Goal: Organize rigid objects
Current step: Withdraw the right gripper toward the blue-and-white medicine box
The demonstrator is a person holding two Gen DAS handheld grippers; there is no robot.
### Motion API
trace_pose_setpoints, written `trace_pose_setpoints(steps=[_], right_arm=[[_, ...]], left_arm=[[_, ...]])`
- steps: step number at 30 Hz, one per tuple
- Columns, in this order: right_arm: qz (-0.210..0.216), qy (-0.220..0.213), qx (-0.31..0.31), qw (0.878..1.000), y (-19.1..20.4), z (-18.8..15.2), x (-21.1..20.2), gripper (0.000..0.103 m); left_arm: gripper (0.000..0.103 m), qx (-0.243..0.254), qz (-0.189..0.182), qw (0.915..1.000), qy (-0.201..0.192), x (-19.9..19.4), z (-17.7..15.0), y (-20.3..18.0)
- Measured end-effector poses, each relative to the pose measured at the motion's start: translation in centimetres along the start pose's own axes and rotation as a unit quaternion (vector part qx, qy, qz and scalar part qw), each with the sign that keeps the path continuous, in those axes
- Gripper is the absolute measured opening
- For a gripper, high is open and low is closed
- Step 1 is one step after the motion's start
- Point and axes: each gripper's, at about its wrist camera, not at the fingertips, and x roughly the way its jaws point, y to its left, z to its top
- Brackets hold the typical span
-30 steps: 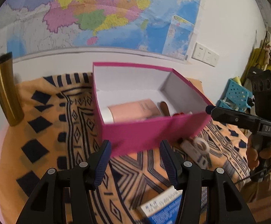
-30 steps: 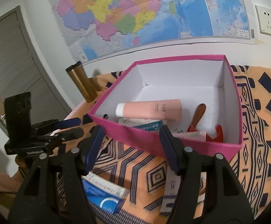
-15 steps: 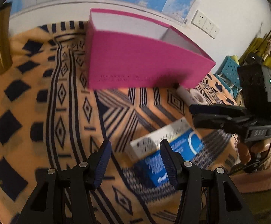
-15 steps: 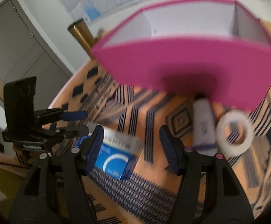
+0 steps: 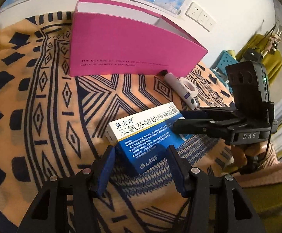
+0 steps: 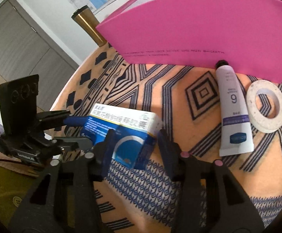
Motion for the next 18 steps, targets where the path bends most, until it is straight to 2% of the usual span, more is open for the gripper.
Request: trace_pose_setpoints(steps=[7, 18], right_arm=[[-0.01, -0.012, 0.01, 1.0, -0.5, 0.5, -0.2, 0.047], [-0.017, -0.035, 0.036, 0.999, -2.2, 2.2, 0.0, 0.045]], left_arm=[[0.049, -0.014, 0.003, 0.9999, -0.009, 0.6, 1.4, 0.7], [0.049, -0.033, 0.017, 0.999, -0.024, 2.0, 4.3, 2.1]])
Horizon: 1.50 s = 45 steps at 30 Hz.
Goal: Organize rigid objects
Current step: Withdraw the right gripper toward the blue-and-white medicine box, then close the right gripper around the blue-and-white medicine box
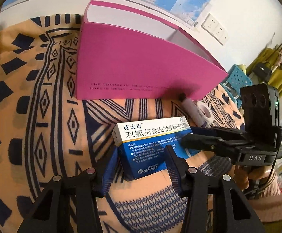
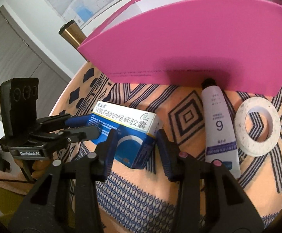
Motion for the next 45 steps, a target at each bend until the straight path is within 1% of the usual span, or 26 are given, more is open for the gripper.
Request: trace_pose_setpoints(steps=[3, 6, 9, 10, 12, 14, 22, 32, 41, 45], right_arm=[[0.006, -0.005, 0.009, 1.0, -0.3, -0.1, 0.0, 0.045], [0.008, -0.006, 0.007, 1.0, -0.1, -0.2, 0.0, 0.045], [0.011, -0.005, 0.007, 1.0, 0.0, -0.4, 0.0, 0.045], [0.012, -0.005, 0.006, 1.0, 0.1, -0.4, 0.0, 0.045], [0.005, -0.006, 0.002, 1.0, 0.4, -0.4, 0.0, 0.045], [0.0, -0.01, -0.002, 1.0, 0.5, -0.3, -0.2, 0.045], [-0.007, -0.031, -0.006, 0.999, 0.9, 0.6, -1.7, 0.045], [-0.008, -0.055, -0.024, 0.998, 1.8, 1.9, -3.5, 0.045], [-0.013, -0.077, -0.041, 0.996, 2.8, 3.2, -4.8, 0.045], [-0.018, -0.082, -0.047, 0.995, 3.1, 3.7, -5.0, 0.045]], left_arm=[[0.049, 0.006, 0.009, 0.9999, -0.002, -0.2, -0.2, 0.0], [0.049, 0.003, 0.008, 1.0, 0.0, -0.5, -0.4, 0.3], [0.046, -0.001, 0.0, 1.0, 0.003, -0.6, -0.5, 0.3], [0.046, 0.001, 0.003, 1.0, 0.004, -0.6, -0.5, 0.1], [0.046, 0.007, 0.009, 0.9999, 0.003, -0.7, -0.5, -0.2], [0.046, 0.008, 0.006, 1.0, 0.001, -0.9, -0.3, -0.3], [0.046, 0.026, 0.002, 0.9995, -0.016, -1.9, 0.5, -1.5], [0.046, 0.037, -0.006, 0.9983, -0.044, -3.6, 1.9, -2.0], [0.046, 0.052, 0.0, 0.9959, -0.074, -5.1, 3.2, -2.6], [0.046, 0.056, 0.0, 0.9951, -0.081, -5.3, 3.7, -3.0]])
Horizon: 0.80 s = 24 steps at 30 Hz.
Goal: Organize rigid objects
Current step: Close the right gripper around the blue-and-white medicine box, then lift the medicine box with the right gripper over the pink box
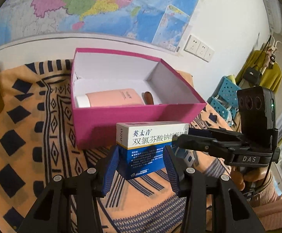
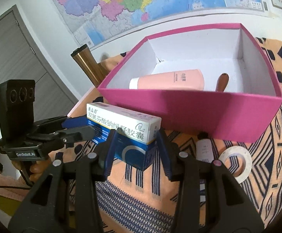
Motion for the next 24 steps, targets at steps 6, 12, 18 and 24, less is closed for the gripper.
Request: trace_pose_setpoints(steps=[6, 12, 18, 24], right_arm=[[-0.003, -0.012, -0.001, 1.0, 0.0, 0.3, -0.5, 0.045], [-0.004, -0.019, -0.003, 1.0, 0.1, 0.3, -0.7, 0.045], [-0.002, -0.024, -0.005, 1.0, 0.0, 0.3, -1.0, 0.045], [-0.003, -0.027, -0.008, 1.0, 0.1, 0.5, -1.0, 0.045]], left_arm=[[0.046, 0.01, -0.001, 0.9999, -0.011, -0.4, 0.6, -0.6], [0.046, 0.012, 0.0, 0.9998, -0.015, -0.5, 0.8, -0.9], [0.046, 0.014, 0.003, 0.9997, -0.018, -0.6, 0.9, -1.1], [0.046, 0.019, 0.002, 0.9996, -0.021, -0.7, 1.1, -1.4]])
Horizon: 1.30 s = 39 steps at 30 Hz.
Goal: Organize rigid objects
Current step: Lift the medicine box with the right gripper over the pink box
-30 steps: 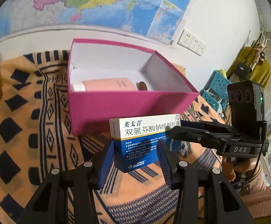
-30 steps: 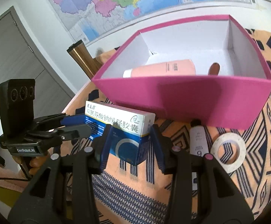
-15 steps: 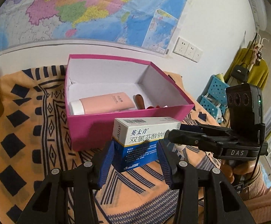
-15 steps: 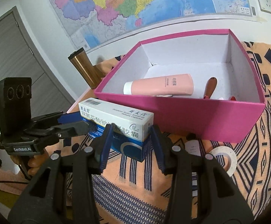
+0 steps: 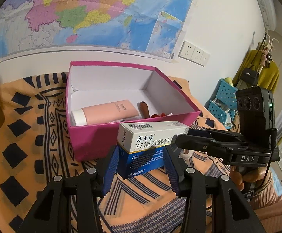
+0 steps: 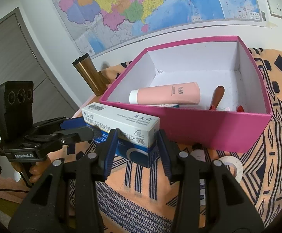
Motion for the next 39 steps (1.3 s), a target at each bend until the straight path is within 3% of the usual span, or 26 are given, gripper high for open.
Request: trace_pose_setpoints(steps=[39], right_arm=[[0.002, -0.048, -0.029, 0.998, 0.7, 3.1, -0.6, 0.045]], left_arm=[[0.046, 0.01, 0.016, 0.9991, -0.038, -0.7, 2.8, 0.3]])
